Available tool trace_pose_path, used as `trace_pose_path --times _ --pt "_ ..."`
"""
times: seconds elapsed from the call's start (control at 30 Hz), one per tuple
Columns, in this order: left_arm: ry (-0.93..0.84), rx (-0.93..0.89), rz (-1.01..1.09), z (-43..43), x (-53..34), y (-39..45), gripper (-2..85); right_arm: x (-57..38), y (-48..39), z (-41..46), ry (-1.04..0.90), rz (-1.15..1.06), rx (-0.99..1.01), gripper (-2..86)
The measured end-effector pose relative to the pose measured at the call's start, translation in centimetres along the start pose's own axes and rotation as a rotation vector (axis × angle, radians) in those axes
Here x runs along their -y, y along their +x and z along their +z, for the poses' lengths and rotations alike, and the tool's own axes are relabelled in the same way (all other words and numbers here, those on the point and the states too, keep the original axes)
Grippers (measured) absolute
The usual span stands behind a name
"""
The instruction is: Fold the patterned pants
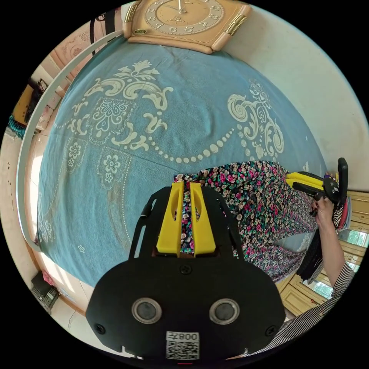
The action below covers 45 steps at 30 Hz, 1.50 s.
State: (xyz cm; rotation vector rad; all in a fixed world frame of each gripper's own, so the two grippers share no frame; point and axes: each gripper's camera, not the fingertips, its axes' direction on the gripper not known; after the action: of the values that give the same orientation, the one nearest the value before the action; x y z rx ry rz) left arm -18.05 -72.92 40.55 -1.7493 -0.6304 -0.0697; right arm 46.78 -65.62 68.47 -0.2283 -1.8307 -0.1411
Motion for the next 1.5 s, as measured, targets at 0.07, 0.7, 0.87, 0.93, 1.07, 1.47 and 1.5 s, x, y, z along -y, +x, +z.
trace_pose_path --times 0.07,0.7,0.87,0.93,1.07,1.47,1.5 --pt "0.067 -0.04 0.001 -1.0 -0.5 -1.0 1.1 -0.3 0.6 1.2 0.013 -0.012 -0.052 2.7" --pt "0.079 -0.132 -0.029 2.3 -2.0 -8.6 2.2 -0.9 13.8 10.4 0.143 0.106 0.062 2.5" --pt "0.0 -0.082 -0.158 2.2 -11.0 -12.2 5.2 -4.8 9.3 13.0 0.182 -0.031 0.254 5.0" --pt "-0.01 -0.063 -0.25 2.2 -13.6 -13.7 5.8 -6.3 5.9 15.8 0.107 -0.104 0.325 6.4" --pt "-0.059 -0.166 -0.413 4.3 -16.6 -16.5 5.9 -9.8 -2.0 24.3 -0.143 -0.294 0.407 7.0" --pt "-0.066 -0.103 -0.404 4.1 -16.1 -17.3 2.1 -10.3 -2.1 35.4 -0.239 -0.325 0.373 3.6" --pt "-0.056 -0.091 -0.403 3.9 -16.0 -17.1 2.1 -10.0 -1.6 35.9 -0.233 -0.301 0.393 3.8"
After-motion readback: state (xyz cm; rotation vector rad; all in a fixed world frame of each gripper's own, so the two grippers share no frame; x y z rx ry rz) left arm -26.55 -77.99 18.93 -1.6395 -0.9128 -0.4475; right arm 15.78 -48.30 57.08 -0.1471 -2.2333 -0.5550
